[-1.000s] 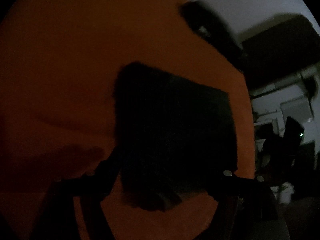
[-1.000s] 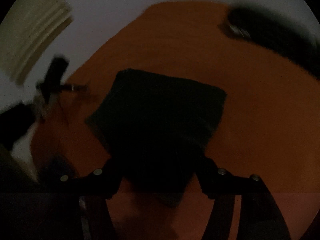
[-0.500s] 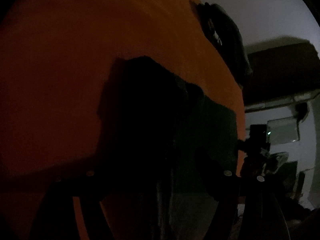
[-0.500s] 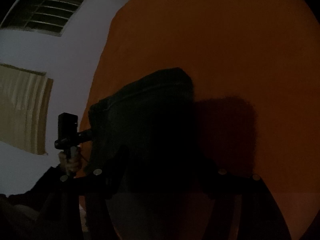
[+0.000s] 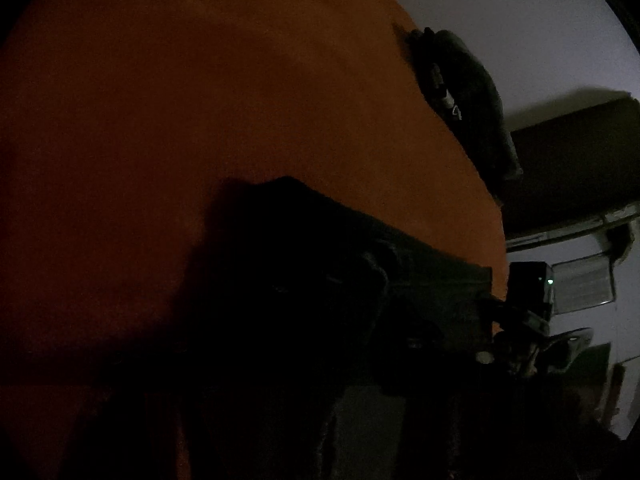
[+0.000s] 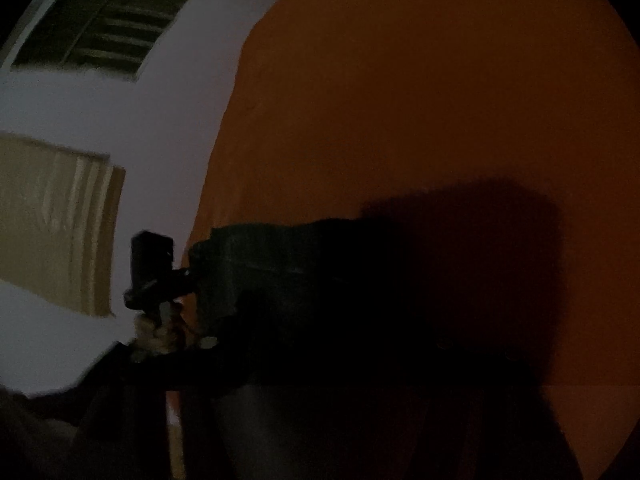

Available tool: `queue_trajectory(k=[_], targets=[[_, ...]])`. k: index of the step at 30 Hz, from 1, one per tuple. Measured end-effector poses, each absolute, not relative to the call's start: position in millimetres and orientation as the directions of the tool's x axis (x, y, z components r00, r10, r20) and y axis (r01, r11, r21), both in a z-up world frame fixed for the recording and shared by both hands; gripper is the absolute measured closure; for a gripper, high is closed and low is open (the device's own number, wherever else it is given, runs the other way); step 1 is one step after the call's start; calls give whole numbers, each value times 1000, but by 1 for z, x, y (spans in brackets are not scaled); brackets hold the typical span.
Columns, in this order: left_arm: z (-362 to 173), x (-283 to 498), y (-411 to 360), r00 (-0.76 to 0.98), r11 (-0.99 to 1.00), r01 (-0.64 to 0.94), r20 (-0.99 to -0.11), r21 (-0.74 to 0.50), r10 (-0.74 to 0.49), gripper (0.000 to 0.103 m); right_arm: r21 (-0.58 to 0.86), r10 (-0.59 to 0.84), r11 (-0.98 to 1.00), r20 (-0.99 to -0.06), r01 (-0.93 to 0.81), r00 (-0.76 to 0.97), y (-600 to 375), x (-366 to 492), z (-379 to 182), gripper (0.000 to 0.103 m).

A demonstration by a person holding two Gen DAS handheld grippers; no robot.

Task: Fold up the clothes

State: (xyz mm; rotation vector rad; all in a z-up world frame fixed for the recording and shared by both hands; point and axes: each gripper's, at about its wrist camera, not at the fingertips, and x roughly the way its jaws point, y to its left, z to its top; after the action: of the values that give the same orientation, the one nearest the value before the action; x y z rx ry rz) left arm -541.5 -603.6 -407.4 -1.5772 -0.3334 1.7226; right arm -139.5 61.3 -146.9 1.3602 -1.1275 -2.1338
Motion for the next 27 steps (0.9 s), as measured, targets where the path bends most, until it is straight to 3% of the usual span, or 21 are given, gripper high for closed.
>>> queue_trajectory(k=[2,5,11,13,15,17,19,23,27], targets=[[-398,-541,-612,40,-663,-364,-722,-654,690,78,775,-655,-626,-582,-87,-482,61,-133,-138,74],[-366,-543,-609,27,-614,-415,-684,-671,729,81,744,-637,-667,-589,-27,-498,61,-123,-110,82],[-252,-549,-628,-59,-443,-604,-517,-662,854,81,644,-556,-753,-515,133,-652,76,-109,-4,83],[-216,-545,-638,-76,-373,-697,-454,-612,888,80,529,-499,-822,-489,212,-715,76,-96,41,84],[-197,-532,-650,-82,-323,-783,-426,-532,901,78,326,-411,-904,-493,275,-766,61,-79,75,84],[-202,-517,-668,-92,-316,-830,-446,-460,890,75,110,-323,-944,-507,312,-799,39,-60,92,84],[-237,-498,-686,-60,-332,-838,-532,-433,844,74,-53,-264,-937,-544,346,-796,24,-35,78,84],[-312,-449,-711,45,-338,-851,-699,-401,714,75,-277,-164,-855,-657,438,-736,-12,28,5,84],[-363,-378,-757,-14,-295,-938,-831,-182,556,75,-490,-60,-682,-703,543,-709,-45,112,-72,84]])
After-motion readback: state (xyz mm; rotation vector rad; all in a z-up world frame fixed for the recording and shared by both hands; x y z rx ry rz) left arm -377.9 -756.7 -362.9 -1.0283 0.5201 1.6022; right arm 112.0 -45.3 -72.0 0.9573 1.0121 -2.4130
